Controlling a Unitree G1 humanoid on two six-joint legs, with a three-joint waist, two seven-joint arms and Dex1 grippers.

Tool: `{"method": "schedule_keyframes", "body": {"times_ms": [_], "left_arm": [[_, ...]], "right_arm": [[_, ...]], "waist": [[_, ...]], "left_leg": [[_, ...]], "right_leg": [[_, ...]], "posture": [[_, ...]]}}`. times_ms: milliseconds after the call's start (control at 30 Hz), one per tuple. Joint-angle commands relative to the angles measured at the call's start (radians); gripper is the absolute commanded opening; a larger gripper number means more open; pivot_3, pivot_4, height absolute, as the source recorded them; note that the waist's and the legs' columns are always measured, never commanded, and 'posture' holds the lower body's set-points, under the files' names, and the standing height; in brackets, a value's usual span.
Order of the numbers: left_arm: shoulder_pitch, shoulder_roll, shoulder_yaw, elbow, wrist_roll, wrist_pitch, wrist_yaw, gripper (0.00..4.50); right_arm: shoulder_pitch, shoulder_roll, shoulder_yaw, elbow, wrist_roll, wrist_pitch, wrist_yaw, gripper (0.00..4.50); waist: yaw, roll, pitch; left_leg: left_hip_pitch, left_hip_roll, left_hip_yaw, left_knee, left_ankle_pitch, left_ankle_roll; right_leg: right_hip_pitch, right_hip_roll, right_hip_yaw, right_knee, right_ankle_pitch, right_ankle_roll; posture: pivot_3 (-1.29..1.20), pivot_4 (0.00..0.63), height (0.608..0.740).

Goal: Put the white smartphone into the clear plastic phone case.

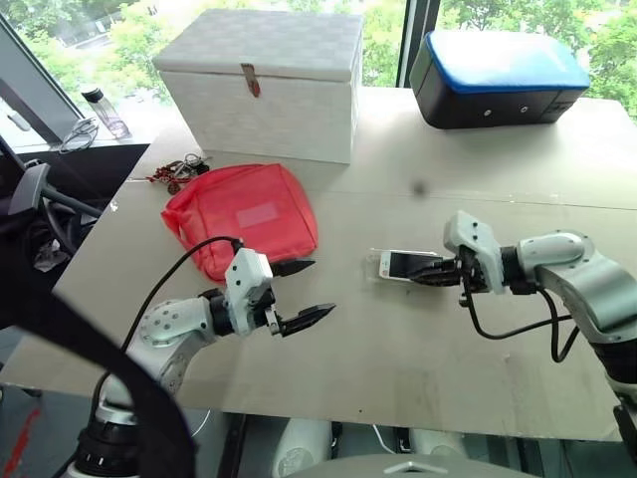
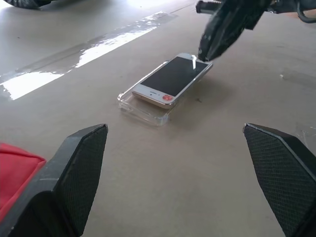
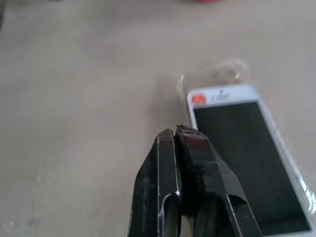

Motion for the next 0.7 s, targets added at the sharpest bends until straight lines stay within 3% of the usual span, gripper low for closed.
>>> {"method": "schedule_keyframes", "body": {"times_ms": [33,300,700], "left_arm": [[-0.008,0.011,0.006,-0.013,-0.003,-0.009,-0.013,4.5],[0.001,0.015,0.014,-0.024,-0.002,-0.008,-0.01,4.5],[0.016,0.004,0.005,-0.034,0.001,-0.015,0.007,4.5]], "right_arm": [[-0.019,-0.008,0.035,0.035,-0.037,-0.043,0.0,0.09],[-0.054,0.005,0.083,0.16,-0.091,-0.118,0.011,0.09],[-0.071,0.009,0.064,0.157,-0.084,-0.116,0.015,0.09]], "waist": [[0.001,0.0,0.0],[0.003,0.0,0.0],[0.003,0.0,0.0]], "left_leg": [[0.0,0.0,0.0,0.0,0.0,0.0],[0.0,0.0,0.0,0.0,0.0,0.0],[0.0,0.0,0.0,0.0,0.0,0.0]], "right_leg": [[0.0,0.0,0.0,0.0,0.0,0.0],[0.0,0.0,0.0,0.0,0.0,0.0],[0.0,0.0,0.0,0.0,0.0,0.0]], "posture": [[0.0,0.15,0.74],[0.0,0.15,0.74],[0.0,0.15,0.74]]}}
